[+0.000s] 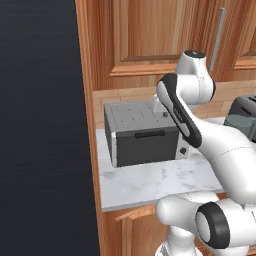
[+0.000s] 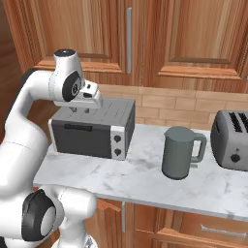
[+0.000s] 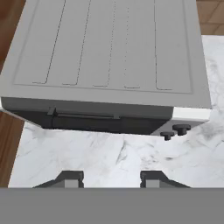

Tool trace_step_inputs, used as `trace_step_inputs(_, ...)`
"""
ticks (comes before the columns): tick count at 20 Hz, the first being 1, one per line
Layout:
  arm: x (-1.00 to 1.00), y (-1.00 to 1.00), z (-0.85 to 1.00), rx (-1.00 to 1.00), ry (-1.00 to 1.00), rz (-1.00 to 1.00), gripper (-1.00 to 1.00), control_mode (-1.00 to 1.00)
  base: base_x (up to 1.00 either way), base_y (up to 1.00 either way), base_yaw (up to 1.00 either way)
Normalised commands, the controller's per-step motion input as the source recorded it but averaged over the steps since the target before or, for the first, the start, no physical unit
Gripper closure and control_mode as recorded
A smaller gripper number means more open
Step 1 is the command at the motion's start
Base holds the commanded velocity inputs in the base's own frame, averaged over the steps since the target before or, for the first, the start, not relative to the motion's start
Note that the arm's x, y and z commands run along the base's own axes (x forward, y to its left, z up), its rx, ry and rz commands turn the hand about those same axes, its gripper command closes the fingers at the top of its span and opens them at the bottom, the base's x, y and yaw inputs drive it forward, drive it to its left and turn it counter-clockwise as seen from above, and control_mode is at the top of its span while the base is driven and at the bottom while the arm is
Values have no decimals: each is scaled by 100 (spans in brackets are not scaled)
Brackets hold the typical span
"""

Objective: Navigate to the dishwasher.

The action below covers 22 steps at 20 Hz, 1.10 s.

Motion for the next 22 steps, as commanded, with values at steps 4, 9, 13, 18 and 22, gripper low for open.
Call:
trace_step_inputs(4, 0, 0, 0, 0, 0, 0, -100, 100, -11, 0, 0)
trace_step_inputs(9, 0, 0, 0, 0, 0, 0, -100, 100, -83, 0, 0)
trace_step_inputs(13, 0, 0, 0, 0, 0, 0, -100, 100, -85, 0, -20)
trace_step_inputs(18, 0, 0, 0, 0, 0, 0, -100, 100, -54, -2, -54)
trace_step_inputs(22, 0, 0, 0, 0, 0, 0, -100, 100, -5, 0, -76)
